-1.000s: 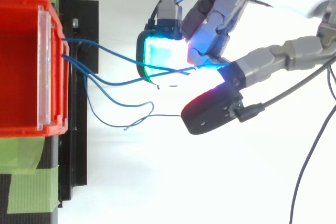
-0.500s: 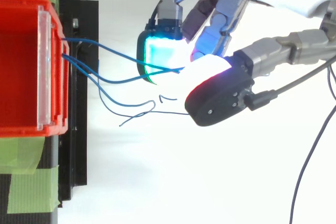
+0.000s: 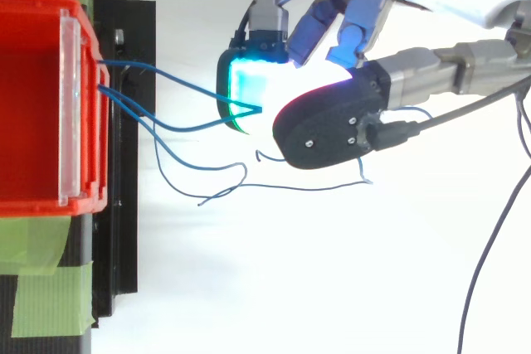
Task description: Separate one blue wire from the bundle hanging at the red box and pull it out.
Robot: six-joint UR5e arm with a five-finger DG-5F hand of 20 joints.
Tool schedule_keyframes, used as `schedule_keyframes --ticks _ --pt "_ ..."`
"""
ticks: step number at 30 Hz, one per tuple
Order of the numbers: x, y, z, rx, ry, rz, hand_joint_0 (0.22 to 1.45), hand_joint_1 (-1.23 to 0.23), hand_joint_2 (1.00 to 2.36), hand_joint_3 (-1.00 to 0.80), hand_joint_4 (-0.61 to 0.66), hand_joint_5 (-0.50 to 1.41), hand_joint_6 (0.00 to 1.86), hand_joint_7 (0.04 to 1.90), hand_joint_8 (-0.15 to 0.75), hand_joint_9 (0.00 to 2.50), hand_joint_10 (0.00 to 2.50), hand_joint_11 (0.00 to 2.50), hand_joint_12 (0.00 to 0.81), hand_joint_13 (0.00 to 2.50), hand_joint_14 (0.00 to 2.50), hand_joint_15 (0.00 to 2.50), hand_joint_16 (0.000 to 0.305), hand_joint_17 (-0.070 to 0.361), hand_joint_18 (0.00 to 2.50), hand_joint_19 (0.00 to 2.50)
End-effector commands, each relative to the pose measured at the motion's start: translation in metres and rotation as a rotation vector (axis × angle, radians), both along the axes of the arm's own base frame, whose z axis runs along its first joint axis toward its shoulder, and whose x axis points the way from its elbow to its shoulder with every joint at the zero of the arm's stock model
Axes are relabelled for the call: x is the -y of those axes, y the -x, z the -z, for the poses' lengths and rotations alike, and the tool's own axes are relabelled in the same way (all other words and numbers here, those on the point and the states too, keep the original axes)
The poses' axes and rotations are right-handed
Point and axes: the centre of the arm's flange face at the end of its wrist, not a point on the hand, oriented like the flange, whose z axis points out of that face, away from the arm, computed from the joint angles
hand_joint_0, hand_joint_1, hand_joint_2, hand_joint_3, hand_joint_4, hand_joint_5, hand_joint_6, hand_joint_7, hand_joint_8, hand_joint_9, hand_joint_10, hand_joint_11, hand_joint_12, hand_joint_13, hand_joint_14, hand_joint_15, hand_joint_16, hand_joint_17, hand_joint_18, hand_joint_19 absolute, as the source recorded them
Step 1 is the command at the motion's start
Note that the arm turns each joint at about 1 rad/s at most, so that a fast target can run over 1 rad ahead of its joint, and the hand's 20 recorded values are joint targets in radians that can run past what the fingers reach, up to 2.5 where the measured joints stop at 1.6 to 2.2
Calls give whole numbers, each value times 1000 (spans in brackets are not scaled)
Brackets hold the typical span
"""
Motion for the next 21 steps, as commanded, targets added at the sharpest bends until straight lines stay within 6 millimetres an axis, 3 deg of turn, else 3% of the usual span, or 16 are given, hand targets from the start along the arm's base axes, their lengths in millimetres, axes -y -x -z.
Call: schedule_keyframes --ticks 1,21 --pt "0 0 -1 1 0 0 593 -638 1019 -274 161 -131 870 1017 360 1497 20 1504 423 1521 14 1428 54 121 845 503" --pt "0 0 -1 1 -2 0 561 -809 1021 -146 152 -132 865 1076 366 1474 21 1491 453 1512 15 1426 58 130 849 479"
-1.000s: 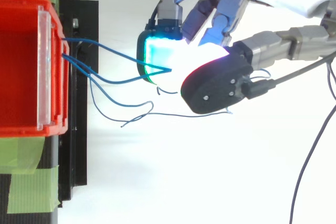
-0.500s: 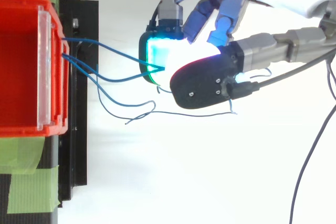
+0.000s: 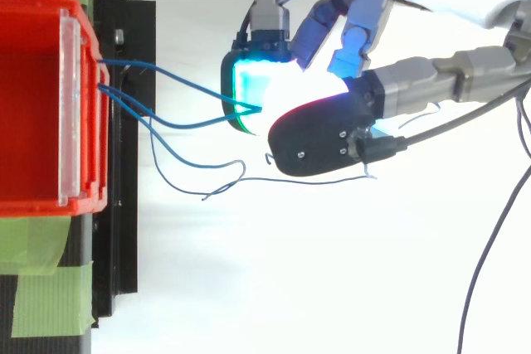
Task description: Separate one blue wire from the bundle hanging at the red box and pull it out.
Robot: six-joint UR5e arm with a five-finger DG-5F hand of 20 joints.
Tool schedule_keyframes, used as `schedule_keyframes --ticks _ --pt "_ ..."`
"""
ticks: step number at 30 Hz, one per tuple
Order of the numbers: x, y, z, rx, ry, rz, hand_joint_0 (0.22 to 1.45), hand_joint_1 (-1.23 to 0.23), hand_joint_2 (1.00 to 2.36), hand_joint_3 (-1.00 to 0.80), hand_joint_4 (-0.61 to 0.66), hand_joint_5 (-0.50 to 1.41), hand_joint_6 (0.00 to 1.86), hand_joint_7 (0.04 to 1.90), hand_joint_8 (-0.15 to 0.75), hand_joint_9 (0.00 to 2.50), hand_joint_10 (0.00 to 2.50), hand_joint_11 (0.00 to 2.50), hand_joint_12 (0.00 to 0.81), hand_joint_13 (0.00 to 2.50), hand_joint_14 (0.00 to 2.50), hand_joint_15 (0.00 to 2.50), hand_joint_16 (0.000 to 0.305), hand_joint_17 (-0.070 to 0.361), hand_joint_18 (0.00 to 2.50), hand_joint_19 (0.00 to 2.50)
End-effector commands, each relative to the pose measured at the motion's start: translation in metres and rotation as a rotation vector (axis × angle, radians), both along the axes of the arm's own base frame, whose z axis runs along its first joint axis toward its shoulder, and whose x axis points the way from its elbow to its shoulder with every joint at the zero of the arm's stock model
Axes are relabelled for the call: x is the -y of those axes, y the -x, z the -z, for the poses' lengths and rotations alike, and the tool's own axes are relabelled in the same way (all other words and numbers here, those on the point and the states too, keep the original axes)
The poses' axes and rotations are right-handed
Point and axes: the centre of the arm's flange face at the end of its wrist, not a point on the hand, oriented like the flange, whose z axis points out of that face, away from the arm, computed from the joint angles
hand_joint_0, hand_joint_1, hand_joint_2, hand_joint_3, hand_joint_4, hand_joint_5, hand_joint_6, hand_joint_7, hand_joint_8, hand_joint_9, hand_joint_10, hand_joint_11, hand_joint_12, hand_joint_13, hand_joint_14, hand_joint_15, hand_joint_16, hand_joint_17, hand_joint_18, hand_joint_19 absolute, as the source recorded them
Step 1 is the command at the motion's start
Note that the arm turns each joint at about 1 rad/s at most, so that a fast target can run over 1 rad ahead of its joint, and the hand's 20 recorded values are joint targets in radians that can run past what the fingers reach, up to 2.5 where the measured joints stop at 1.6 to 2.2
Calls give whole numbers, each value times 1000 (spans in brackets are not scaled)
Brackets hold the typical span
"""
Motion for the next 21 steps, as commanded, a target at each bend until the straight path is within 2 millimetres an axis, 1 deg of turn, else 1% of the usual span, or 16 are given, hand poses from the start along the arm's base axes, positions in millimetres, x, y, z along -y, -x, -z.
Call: schedule_keyframes --ticks 1,3,4,13,21 --pt "0 0 -1 1 -1 0 562 -819 1020 -142 154 -142 874 1051 367 1470 20 1488 456 1503 15 1406 59 133 841 478" --pt "0 0 0 0 1 0 558 -828 1020 -124 171 -150 880 1040 368 1432 18 1484 475 1487 14 1403 61 138 838 466" --pt "0 0 0 1 -1 0 557 -830 1021 -122 180 -153 882 1042 374 1418 18 1466 469 1477 15 1394 62 140 839 464" --pt "-1 0 0 1 -1 -3 551 -849 1017 -95 220 -183 898 970 394 1307 15 1404 500 1436 12 1353 68 153 813 439" --pt "-1 0 -1 3 -2 -3 539 -867 1017 -145 245 -211 902 955 376 1185 15 1373 484 1367 13 1338 68 153 757 429"
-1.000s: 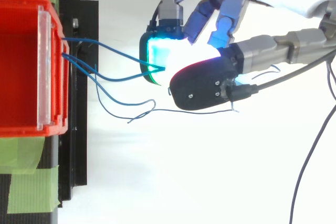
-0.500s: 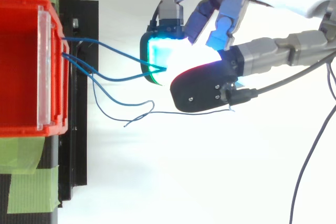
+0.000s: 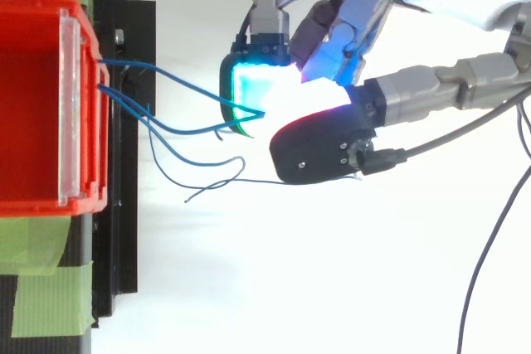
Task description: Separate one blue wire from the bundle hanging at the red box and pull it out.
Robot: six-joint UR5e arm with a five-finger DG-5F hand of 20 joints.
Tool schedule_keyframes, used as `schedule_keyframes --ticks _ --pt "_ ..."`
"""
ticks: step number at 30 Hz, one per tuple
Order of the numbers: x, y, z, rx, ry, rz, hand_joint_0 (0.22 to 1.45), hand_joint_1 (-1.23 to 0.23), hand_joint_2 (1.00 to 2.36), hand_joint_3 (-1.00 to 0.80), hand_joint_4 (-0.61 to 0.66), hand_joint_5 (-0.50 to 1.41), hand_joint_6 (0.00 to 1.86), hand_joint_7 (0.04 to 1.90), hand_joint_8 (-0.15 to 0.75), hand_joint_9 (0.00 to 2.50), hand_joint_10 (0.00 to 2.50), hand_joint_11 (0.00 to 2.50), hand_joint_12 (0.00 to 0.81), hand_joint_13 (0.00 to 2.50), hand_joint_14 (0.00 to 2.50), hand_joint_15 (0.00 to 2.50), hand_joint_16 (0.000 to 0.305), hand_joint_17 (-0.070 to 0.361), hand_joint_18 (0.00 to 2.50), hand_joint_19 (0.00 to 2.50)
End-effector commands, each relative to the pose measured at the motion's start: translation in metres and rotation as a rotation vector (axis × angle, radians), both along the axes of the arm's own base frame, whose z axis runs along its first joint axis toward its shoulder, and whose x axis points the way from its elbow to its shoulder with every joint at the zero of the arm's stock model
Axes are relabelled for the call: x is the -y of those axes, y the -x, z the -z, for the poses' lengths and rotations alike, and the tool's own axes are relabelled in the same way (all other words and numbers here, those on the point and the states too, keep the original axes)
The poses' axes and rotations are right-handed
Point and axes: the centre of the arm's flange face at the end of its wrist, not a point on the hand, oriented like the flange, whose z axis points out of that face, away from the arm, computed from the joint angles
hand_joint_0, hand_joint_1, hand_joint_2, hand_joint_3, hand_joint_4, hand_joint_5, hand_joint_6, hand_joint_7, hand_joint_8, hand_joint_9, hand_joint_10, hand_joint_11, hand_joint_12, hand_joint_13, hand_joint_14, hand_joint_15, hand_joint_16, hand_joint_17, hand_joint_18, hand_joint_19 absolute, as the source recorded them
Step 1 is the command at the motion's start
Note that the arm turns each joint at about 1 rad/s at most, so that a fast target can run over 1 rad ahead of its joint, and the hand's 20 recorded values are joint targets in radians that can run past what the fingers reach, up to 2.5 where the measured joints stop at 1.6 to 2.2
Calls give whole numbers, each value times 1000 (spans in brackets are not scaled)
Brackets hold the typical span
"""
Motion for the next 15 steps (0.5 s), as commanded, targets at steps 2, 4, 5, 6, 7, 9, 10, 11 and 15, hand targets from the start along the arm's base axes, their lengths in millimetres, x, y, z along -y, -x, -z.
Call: schedule_keyframes --ticks 2,4,5,6,7,9,10,11,15 --pt "0 0 -1 1 -2 2 541 -869 1017 -159 247 -215 903 946 371 1156 16 1374 476 1350 14 1353 67 152 750 432" --pt "-1 0 -1 2 -8 -1 538 -876 1020 -163 235 -224 900 967 353 1104 17 1386 446 1311 15 1361 64 143 715 434" --pt "-1 0 -1 2 -8 -1 541 -889 1019 -175 239 -227 900 959 353 1086 17 1371 447 1300 17 1351 64 144 704 436" --pt "0 0 -1 3 -9 0 542 -895 1019 -186 245 -228 899 962 354 1067 17 1368 450 1298 17 1357 64 144 701 423" --pt "-1 0 -1 3 -11 0 547 -901 1019 -202 248 -230 898 966 350 1060 18 1370 447 1289 16 1351 64 144 699 415" --pt "-1 0 0 2 -12 -1 553 -915 1019 -214 248 -232 897 963 351 1038 18 1363 446 1279 19 1353 64 144 697 409" --pt "-1 0 0 2 -13 1 556 -923 1019 -223 250 -233 897 966 350 1035 18 1374 442 1275 17 1345 64 144 694 401" --pt "-1 0 0 2 -13 1 559 -929 1019 -231 251 -234 897 961 345 1031 18 1371 442 1272 17 1341 64 143 692 402" --pt "-1 0 0 2 -13 -1 573 -963 1017 -272 254 -236 894 965 340 1008 18 1377 441 1257 18 1343 64 143 680 384"
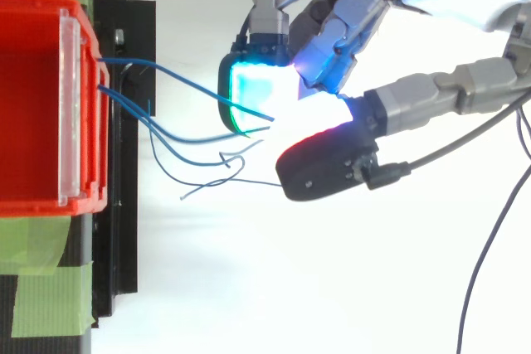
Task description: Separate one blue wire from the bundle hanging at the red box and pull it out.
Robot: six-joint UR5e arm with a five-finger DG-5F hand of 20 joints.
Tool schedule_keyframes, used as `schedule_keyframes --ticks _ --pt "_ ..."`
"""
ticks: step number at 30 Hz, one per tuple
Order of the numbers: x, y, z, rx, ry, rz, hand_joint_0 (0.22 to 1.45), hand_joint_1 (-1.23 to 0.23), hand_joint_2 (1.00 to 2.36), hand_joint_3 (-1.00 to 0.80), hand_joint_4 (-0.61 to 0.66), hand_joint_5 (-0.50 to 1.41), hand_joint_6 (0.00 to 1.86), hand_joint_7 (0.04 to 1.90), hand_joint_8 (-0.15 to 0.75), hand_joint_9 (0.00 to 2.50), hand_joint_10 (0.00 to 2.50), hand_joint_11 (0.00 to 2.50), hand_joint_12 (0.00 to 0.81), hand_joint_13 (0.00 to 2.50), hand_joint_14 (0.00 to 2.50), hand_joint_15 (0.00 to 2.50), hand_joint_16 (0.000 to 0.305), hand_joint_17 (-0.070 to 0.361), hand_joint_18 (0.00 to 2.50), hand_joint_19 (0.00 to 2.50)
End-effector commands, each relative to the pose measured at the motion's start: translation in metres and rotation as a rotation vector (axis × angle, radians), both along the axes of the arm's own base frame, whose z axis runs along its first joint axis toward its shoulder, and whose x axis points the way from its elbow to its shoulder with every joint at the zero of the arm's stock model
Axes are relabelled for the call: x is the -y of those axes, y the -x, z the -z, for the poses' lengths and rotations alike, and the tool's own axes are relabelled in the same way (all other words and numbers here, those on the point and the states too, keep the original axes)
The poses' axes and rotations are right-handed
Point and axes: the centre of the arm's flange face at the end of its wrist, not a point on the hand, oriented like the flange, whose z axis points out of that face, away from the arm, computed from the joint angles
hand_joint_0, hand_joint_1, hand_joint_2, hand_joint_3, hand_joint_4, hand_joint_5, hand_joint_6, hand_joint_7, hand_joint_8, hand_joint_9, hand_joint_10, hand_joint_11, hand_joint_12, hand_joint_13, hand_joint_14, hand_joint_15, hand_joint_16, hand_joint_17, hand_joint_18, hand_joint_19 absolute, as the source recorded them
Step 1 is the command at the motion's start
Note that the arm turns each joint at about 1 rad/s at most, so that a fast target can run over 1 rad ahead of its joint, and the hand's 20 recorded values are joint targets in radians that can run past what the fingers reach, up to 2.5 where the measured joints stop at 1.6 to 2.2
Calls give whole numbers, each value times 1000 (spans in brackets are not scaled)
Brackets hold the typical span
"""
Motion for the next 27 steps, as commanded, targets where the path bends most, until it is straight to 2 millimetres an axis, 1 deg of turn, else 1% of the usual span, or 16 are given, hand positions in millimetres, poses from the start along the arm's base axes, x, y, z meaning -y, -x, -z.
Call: schedule_keyframes --ticks 1,5,11,14,19,22,27 --pt "0 0 1 -2 0 1 573 -973 1016 -281 256 -237 894 962 345 1002 17 1373 446 1257 19 1332 64 143 679 387" --pt "0 0 0 1 -1 -1 581 -984 1014 -320 257 -239 891 962 344 986 18 1363 436 1249 19 1339 63 143 676 380" --pt "0 0 0 1 -1 -1 581 -986 1013 -332 261 -239 890 963 343 980 19 1367 444 1247 19 1326 63 143 673 379" --pt "0 -1 0 2 -1 -1 569 -983 1008 -408 262 -239 889 955 346 982 18 1355 444 1245 19 1330 63 143 675 386" --pt "0 -1 0 2 1 -1 571 -989 1004 -447 265 -239 888 937 346 978 17 1341 447 1243 18 1322 63 143 674 378" --pt "0 0 0 2 1 1 566 -960 1007 -420 262 -235 887 930 349 1000 18 1348 450 1261 20 1319 63 142 677 395" --pt "0 0 0 2 1 1 571 -836 1011 -375 241 -211 888 935 357 1139 18 1364 444 1326 18 1332 60 134 710 451"
